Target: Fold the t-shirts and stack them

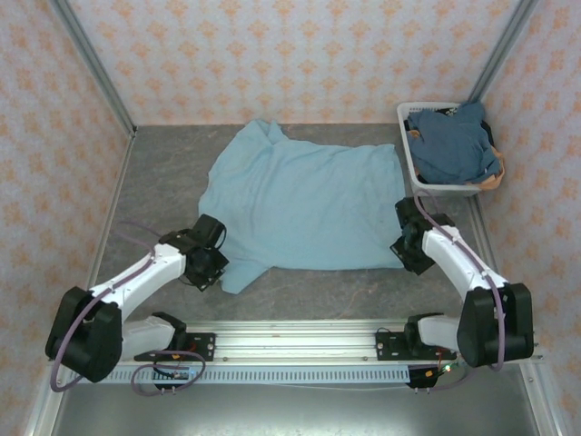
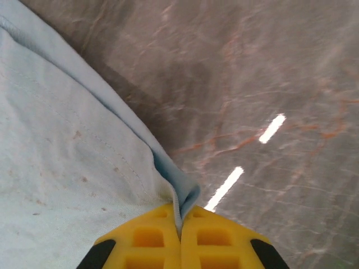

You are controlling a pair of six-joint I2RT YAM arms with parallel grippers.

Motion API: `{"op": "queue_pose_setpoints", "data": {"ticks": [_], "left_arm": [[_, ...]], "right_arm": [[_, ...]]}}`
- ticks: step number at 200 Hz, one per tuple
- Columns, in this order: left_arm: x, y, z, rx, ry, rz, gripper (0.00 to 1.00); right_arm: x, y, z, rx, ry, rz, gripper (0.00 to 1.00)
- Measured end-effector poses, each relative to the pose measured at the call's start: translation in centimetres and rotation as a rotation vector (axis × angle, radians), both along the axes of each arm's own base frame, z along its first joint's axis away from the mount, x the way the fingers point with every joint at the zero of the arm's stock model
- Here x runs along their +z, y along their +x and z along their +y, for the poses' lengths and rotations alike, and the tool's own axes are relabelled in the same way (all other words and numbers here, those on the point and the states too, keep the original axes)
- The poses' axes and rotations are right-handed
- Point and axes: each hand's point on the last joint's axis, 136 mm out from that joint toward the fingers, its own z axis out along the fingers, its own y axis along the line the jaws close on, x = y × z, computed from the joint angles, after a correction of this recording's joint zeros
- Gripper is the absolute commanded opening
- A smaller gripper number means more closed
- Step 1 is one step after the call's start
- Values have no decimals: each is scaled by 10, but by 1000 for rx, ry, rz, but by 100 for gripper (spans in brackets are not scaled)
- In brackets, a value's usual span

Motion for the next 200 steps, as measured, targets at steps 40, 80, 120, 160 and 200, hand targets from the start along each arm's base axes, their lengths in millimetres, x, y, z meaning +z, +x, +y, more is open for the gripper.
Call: {"op": "queue_pose_setpoints", "data": {"ticks": [40,80,120,160,200], "left_arm": [[1,-8,-12,-20,4,22,0],[1,-4,-5,11,64,42,0],[9,-16,13,87,121,34,0],[8,-42,33,166,171,64,0],[19,-50,47,259,190,5,0]], "right_arm": [[7,-13,-3,-37,2,-21,0],[-31,-22,11,-27,61,139,0],[-37,-18,17,-2,82,166,0],[-30,-15,19,14,94,129,0],[-46,-14,39,77,158,187,0]]}}
